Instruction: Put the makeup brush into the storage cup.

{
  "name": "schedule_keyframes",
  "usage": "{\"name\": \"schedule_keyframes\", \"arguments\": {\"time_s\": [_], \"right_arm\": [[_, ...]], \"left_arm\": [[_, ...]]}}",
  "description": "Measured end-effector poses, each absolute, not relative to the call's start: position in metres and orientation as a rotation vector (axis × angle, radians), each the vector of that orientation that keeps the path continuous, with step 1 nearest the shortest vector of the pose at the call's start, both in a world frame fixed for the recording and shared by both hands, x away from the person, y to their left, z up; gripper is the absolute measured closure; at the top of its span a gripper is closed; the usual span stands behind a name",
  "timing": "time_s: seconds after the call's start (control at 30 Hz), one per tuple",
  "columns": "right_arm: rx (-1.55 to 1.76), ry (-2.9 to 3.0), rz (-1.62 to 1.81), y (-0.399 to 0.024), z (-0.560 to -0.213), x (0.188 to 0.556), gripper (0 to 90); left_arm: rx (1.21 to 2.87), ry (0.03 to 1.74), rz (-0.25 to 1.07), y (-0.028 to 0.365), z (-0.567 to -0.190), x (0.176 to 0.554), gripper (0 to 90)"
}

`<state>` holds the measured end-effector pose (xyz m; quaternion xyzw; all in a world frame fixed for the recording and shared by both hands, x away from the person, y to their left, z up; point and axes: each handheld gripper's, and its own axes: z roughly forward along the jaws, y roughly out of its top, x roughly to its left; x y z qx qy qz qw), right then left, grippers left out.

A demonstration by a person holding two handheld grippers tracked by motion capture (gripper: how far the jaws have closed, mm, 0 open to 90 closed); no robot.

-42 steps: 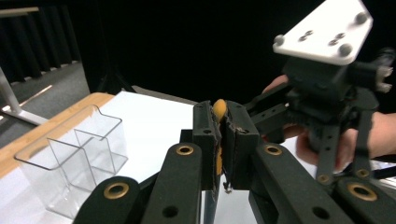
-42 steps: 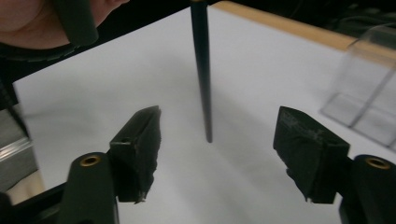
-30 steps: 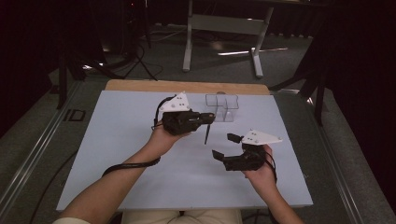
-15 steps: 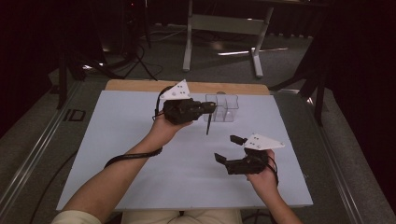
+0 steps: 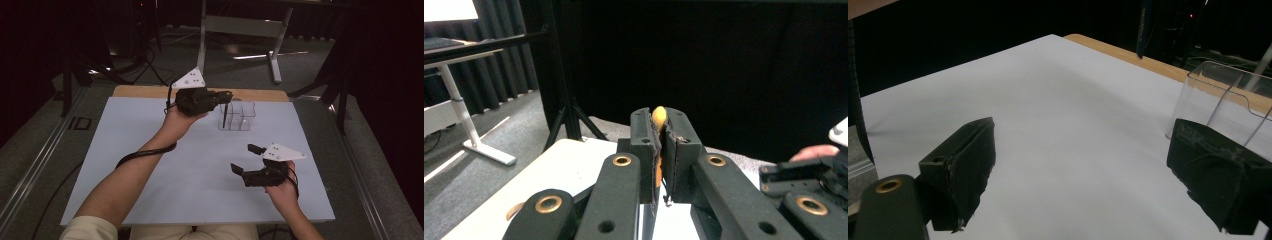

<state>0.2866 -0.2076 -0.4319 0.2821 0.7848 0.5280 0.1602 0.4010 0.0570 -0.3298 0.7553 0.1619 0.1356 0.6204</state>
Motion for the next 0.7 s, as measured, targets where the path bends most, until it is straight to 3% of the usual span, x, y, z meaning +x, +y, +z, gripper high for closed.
{"name": "schedule_keyframes", "arguments": {"time_s": [0.7], "right_arm": [[0.808, 2.24, 1.512, -0.21, -0.433, 0.287, 12.3]], "left_arm": [[1.707, 0.418, 0.346, 0.046, -0.313, 0.442, 85.1]]}}
